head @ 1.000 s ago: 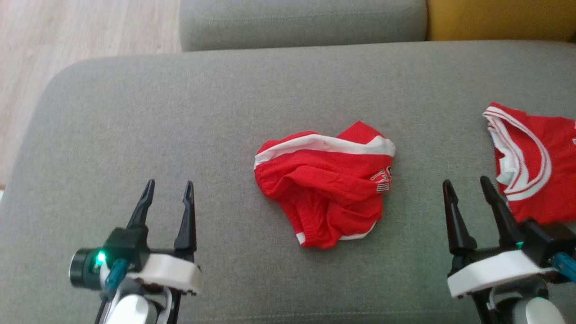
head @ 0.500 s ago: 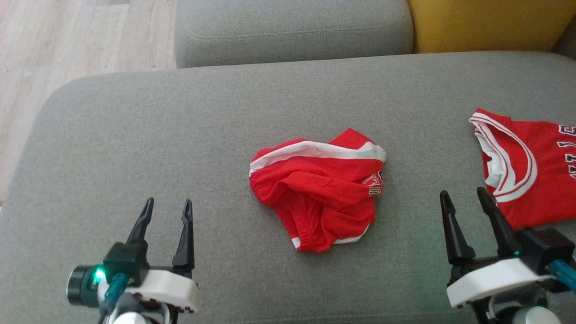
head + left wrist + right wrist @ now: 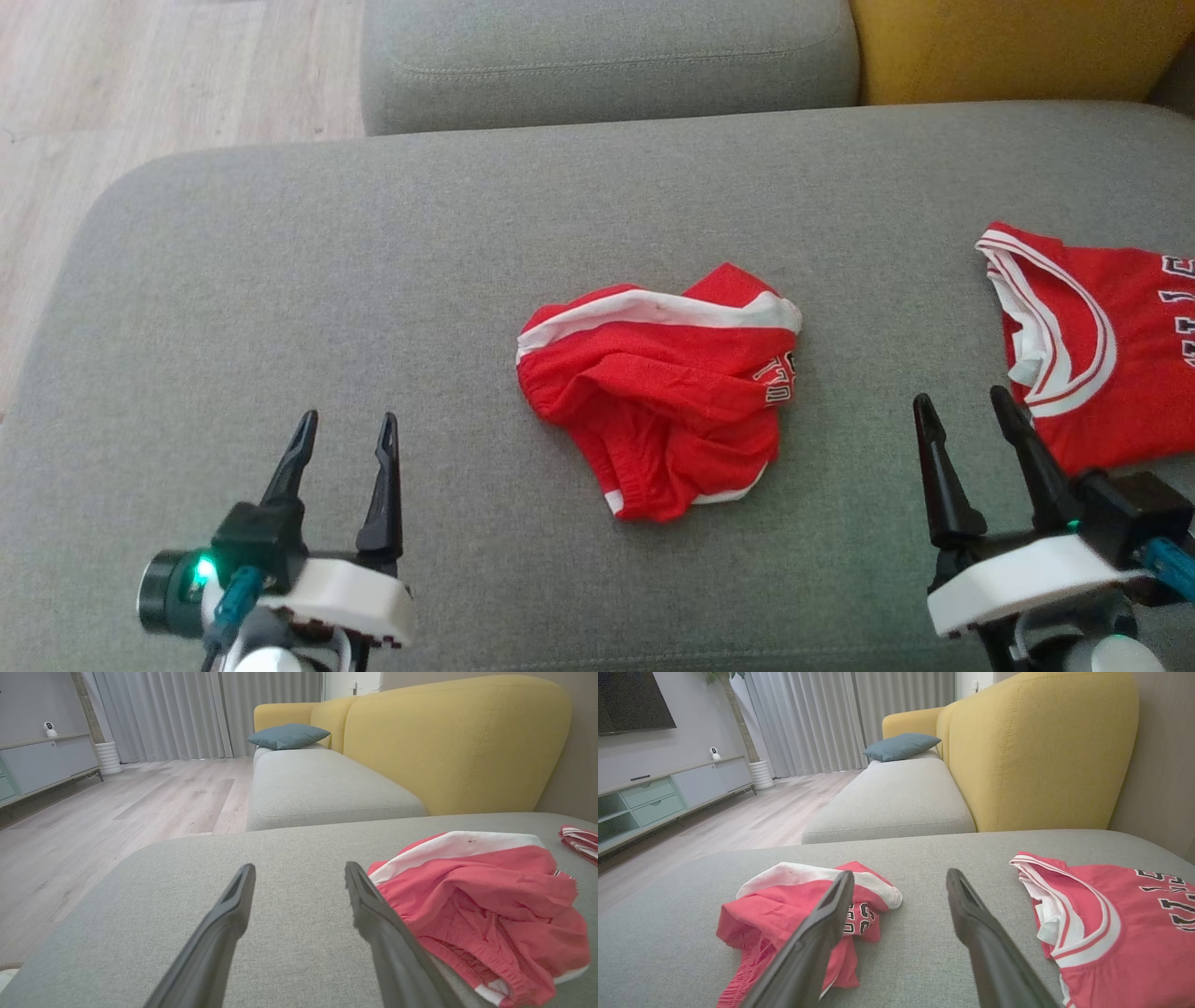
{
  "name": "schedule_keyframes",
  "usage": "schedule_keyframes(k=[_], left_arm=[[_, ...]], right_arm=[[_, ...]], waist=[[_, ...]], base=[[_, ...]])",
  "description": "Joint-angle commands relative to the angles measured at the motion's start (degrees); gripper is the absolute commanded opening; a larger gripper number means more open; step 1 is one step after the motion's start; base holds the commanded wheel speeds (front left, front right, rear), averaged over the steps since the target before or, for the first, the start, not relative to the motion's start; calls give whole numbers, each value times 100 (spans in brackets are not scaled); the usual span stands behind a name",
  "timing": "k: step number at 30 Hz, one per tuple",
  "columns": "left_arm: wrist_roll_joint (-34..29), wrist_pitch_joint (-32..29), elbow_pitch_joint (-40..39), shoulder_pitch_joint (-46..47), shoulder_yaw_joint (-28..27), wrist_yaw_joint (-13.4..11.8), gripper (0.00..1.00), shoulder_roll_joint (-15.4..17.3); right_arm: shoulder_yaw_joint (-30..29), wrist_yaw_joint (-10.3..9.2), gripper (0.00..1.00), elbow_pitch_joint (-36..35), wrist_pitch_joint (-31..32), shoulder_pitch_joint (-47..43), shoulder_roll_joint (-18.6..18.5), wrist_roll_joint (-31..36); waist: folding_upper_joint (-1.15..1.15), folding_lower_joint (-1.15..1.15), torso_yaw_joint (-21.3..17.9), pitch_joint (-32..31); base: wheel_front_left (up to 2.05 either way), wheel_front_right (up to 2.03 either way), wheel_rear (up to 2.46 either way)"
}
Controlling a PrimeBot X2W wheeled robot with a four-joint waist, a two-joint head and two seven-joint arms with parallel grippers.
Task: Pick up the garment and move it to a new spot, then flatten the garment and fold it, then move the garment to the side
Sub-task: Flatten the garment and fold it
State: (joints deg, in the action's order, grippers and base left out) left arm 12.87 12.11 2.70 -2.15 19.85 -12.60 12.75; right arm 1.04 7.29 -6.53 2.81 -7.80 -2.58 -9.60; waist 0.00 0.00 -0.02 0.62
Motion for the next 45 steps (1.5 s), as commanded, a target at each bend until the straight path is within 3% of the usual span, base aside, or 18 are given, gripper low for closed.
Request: schedule_keyframes(k=[1, 18, 26, 37, 45], left_arm=[[31, -3, -188, 256, -181, -29, 100, 126], [58, 3, -187, 458, -93, -4, 100, 145], [73, -328, 18, 1477, 203, 360, 100, -22], [462, -1346, 1507, 3007, 536, 1113, 100, -373], [686, -1760, 2459, 3502, 615, 1429, 100, -450]], right_arm=[[116, 20, 100, -200, -23, 157, -30, -49], [108, 20, 100, -225, -38, 250, -30, -96], [121, 20, 100, -310, -58, 488, -30, -72], [201, 20, 100, -280, -73, 832, -30, -115], [164, 20, 100, -165, -163, 965, -30, -180]], waist=[[0, 0, 1, 0], [0, 0, 7, 220], [0, 0, -8, 818], [0, 0, -187, 1440], [0, 0, -324, 1607]], base=[[0, 0, 0], [0, 0, 0], [0, 0, 0], [0, 0, 0], [0, 0, 0]])
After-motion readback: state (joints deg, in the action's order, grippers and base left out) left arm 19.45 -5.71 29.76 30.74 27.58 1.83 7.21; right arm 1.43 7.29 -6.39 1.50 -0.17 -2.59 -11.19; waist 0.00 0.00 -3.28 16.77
